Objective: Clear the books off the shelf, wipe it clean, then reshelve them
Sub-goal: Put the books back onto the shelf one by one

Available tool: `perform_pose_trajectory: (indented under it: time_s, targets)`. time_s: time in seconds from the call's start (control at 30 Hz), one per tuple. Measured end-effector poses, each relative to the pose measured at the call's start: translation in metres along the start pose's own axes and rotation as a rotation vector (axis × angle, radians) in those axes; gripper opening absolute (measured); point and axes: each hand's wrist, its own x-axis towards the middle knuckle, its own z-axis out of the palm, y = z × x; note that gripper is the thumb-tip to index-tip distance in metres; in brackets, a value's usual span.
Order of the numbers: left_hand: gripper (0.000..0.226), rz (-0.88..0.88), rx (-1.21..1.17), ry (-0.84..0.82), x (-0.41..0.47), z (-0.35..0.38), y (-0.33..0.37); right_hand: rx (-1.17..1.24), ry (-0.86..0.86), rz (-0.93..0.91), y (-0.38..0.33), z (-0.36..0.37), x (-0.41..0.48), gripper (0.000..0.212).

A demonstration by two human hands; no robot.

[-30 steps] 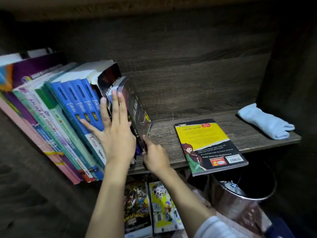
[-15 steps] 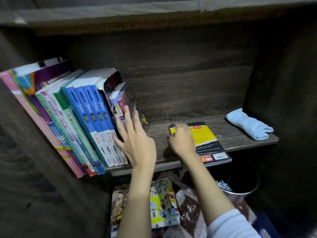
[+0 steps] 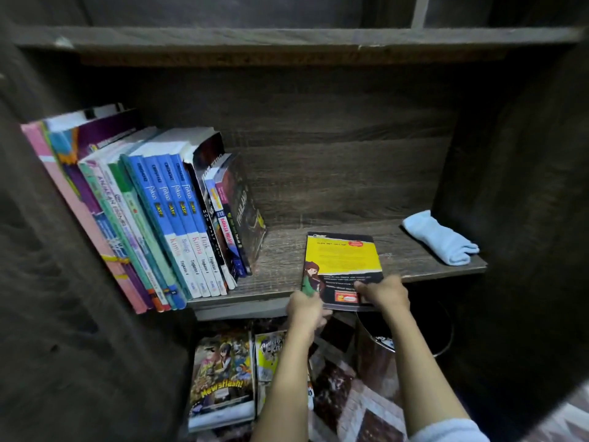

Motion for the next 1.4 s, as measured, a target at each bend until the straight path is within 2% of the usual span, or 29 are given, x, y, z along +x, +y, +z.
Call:
perform_pose_trajectory:
  time_s: [0.07, 0.13, 0.2, 0.3, 0.37, 0.47, 0.57, 0.63, 0.67, 0.7, 0.77, 0.83, 0.9, 0.97, 1.03, 1.13, 1.23, 1.33, 1.4]
  targets:
    - [0.016, -0.005, -0.065, 0.009, 0.005, -0.007, 0.002, 0.180, -0.106, 0.006, 0.001, -0.001, 0.004, 0.052]
    - [0.019, 0.002, -0.083, -0.009, 0.005, -0.014, 0.005, 0.394, -0.201, 0.014, 0.000, -0.008, 0.002, 0.017]
    - [0.016, 0.029, -0.110, -0.024, 0.003, -0.019, 0.009, 0.537, -0.275, 0.046, -0.001, -0.012, 0.001, 0.006]
    - [0.018, 0.067, -0.113, -0.040, -0.003, -0.024, 0.018, 0.703, -0.406, 0.093, 0.001, -0.012, 0.001, 0.022]
    - [0.015, 0.079, -0.121, -0.052, -0.004, -0.026, 0.019, 0.726, -0.432, 0.094, 0.000, -0.013, -0.002, 0.027]
    - [0.027, 0.085, -0.117, -0.072, -0.005, -0.030, 0.022, 0.765, -0.353, 0.007, -0.009, -0.013, -0.002, 0.030]
    - [0.030, 0.138, -0.120, -0.052, -0.005, -0.039, 0.033, 0.826, -0.242, -0.131, -0.025, -0.008, -0.008, 0.033]
    - [0.031, 0.247, 0.097, 0.063, 0.001, -0.049, 0.043, 0.887, -0.204, -0.255, -0.039, -0.006, -0.021, 0.025]
    - [0.034, 0.307, 0.255, 0.154, 0.004, -0.056, 0.047, 0.908, -0.204, -0.334, -0.047, -0.005, -0.031, 0.029]
    - [0.038, 0.380, 0.355, 0.239, 0.006, -0.062, 0.053, 0.905, -0.197, -0.434, -0.055, -0.004, -0.041, 0.035]
    - [0.043, 0.524, 0.271, 0.311, 0.000, -0.074, 0.070, 0.795, -0.116, -0.654, -0.066, 0.008, -0.060, 0.039]
    - [0.044, 0.654, -0.031, 0.224, -0.018, -0.085, 0.095, 0.668, -0.006, -0.796, -0.070, 0.028, -0.075, 0.037]
    - [0.049, 0.753, -0.176, 0.092, -0.037, -0.094, 0.117, 0.599, 0.069, -0.872, -0.070, 0.049, -0.086, 0.032]
    - [0.061, 0.848, -0.092, 0.037, -0.044, -0.102, 0.125, 0.535, 0.086, -0.926, -0.071, 0.066, -0.095, 0.034]
    - [0.079, 0.894, 0.135, 0.102, -0.043, -0.108, 0.122, 0.474, 0.059, -0.984, -0.071, 0.083, -0.098, 0.039]
    - [0.084, 0.883, 0.244, 0.256, -0.035, -0.117, 0.114, 0.399, 0.003, -1.001, -0.071, 0.101, -0.103, 0.039]
    - [0.076, 0.878, 0.257, 0.260, -0.034, -0.127, 0.110, 0.323, -0.088, -0.942, -0.074, 0.112, -0.101, 0.044]
    - [0.071, 0.892, 0.481, 0.377, -0.033, -0.131, 0.103, 0.239, -0.242, -0.846, -0.075, 0.121, -0.093, 0.048]
    - [0.067, 0.896, 0.579, 0.423, -0.031, -0.132, 0.098, 0.189, -0.327, -0.799, -0.074, 0.124, -0.085, 0.057]
